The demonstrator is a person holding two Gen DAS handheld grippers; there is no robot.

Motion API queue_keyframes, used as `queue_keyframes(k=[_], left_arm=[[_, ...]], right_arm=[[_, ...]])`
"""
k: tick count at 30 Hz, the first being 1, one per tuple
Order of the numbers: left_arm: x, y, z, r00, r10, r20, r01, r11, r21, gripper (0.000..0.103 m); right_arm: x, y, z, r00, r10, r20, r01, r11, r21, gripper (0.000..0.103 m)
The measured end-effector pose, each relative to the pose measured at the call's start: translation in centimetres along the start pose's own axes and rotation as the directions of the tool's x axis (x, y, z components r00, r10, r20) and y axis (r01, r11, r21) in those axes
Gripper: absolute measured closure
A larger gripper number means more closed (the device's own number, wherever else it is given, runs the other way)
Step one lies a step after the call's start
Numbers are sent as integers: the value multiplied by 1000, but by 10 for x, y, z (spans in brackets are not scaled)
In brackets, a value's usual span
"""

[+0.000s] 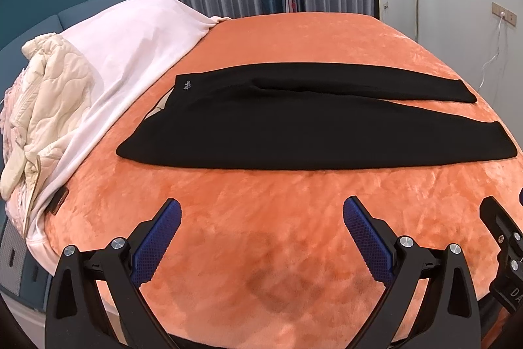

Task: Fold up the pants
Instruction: 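Grasp the waistband of the black pants with the left gripper while the right grasps the leg hems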

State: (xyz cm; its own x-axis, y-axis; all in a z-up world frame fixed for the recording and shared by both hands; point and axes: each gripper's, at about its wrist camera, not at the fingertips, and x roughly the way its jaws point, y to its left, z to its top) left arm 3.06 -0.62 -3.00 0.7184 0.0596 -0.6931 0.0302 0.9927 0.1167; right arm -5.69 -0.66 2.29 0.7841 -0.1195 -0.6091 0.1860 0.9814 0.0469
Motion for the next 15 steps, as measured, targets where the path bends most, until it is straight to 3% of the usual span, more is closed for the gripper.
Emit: queue_keyframes(k=[12, 15], left_arm=[[26, -14, 21, 1000, -17, -22, 17, 1000, 9, 5], [40, -7, 35, 999, -48, -16, 48, 999, -26, 5]], right_arm=[[30, -18, 16, 999, -13, -32, 14, 1000, 19, 5], [50, -44, 35, 1000, -3, -21, 4, 999, 52, 5]])
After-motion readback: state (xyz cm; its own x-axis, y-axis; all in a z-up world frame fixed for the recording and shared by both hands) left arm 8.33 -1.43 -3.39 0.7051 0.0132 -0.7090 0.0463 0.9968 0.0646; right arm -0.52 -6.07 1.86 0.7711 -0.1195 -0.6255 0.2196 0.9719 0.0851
